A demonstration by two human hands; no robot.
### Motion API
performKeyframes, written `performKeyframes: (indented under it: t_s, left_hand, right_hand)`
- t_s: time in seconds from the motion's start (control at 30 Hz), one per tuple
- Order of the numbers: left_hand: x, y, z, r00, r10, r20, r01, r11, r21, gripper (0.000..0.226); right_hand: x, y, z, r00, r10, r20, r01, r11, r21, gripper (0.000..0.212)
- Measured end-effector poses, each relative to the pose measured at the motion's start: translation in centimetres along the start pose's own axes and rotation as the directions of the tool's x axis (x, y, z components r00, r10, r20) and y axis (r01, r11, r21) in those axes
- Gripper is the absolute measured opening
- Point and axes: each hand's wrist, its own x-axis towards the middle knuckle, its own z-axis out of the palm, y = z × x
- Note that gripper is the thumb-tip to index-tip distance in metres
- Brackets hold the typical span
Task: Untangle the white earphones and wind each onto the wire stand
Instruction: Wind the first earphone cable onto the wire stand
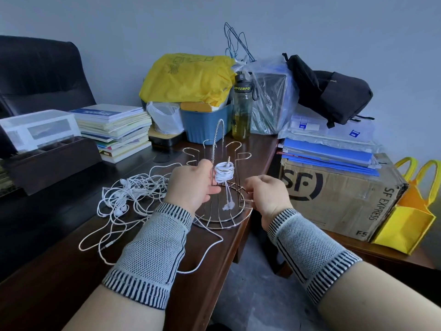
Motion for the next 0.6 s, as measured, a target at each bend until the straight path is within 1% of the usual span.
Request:
performKeyframes:
  t_s: [0.03, 0.07, 0.1, 0.17, 0.2, 0.23, 0.3, 0.33, 0.4, 0.5, 0.53, 0.6]
  left_hand:
    - [0.2, -0.2, -0.1, 0.999, 0.047, -0.013, -0.046, 0.997, 0.056, 0.033]
    - [0.3, -0.5, -0.3, 0.995, 0.094, -0.018, -0.092, 0.991, 0.102, 0.029]
    - [0.4, -0.8, -0.3, 0.992, 0.127, -0.016, -0.124, 0.984, 0.125, 0.025]
    - [0.7, -1.5, -0.4, 0.99, 0.138, -0.017, -0.135, 0.986, 0.102, 0.021]
    - [0.8, -1.7, -0.5, 0.992, 0.122, -0.023, -0.121, 0.992, 0.042, 0.02]
    - [0.9, -2.0, -0.5, 0.995, 0.095, -0.021, -0.096, 0.994, -0.045, 0.02]
    - [1.0, -2.5, -0.8, 1.0, 0.025, 0.017, -0.02, 0.969, -0.248, 0.024]
    - [1.1, -2.7, -0.9, 0.999, 0.002, 0.036, 0.01, 0.945, -0.328, 0.024]
    - [1.4, -3.1, -0.9, 0.999, -0.019, 0.032, 0.031, 0.904, -0.425, 0.022]
    - [1.9, -3.7, -0.8, 0.997, -0.054, -0.047, 0.024, 0.873, -0.487, 0.024]
    - [2.1, -3.8, -0.8, 0.994, -0.063, -0.086, 0.015, 0.881, -0.473, 0.025]
    - [2.3, -3.7, -0.8, 0.985, -0.059, -0.164, -0.01, 0.921, -0.39, 0.027]
  right_hand:
    - [0.0, 0.4, -0.2, 0.995, -0.095, 0.0, 0.094, 0.981, -0.168, 0.018]
    - [-0.1, 0.6, -0.3, 0.981, -0.186, 0.055, 0.194, 0.931, -0.309, 0.031]
    - [-0.2, 0.8, -0.4, 0.96, -0.241, 0.143, 0.279, 0.869, -0.408, 0.045]
    - [-0.1, 1.1, -0.4, 0.923, -0.242, 0.297, 0.368, 0.779, -0.508, 0.065]
    - [0.1, 1.3, -0.4, 0.914, -0.212, 0.347, 0.379, 0.751, -0.54, 0.071]
    - [0.2, 1.6, -0.5, 0.908, -0.174, 0.381, 0.378, 0.732, -0.567, 0.073]
    - [0.3, 2.4, -0.5, 0.908, -0.134, 0.397, 0.372, 0.695, -0.615, 0.07]
    - [0.2, 2.7, -0.5, 0.909, -0.152, 0.388, 0.384, 0.665, -0.64, 0.066]
    - [0.0, 3.2, -0.3, 0.909, -0.212, 0.359, 0.412, 0.593, -0.692, 0.058]
    - [-0.2, 3.4, 0.3, 0.907, -0.256, 0.335, 0.421, 0.517, -0.746, 0.054]
    - [-0.3, 3.5, 0.5, 0.907, -0.256, 0.333, 0.419, 0.488, -0.766, 0.055]
    - [-0.4, 3.5, 0.8, 0.904, -0.259, 0.34, 0.422, 0.416, -0.805, 0.055]
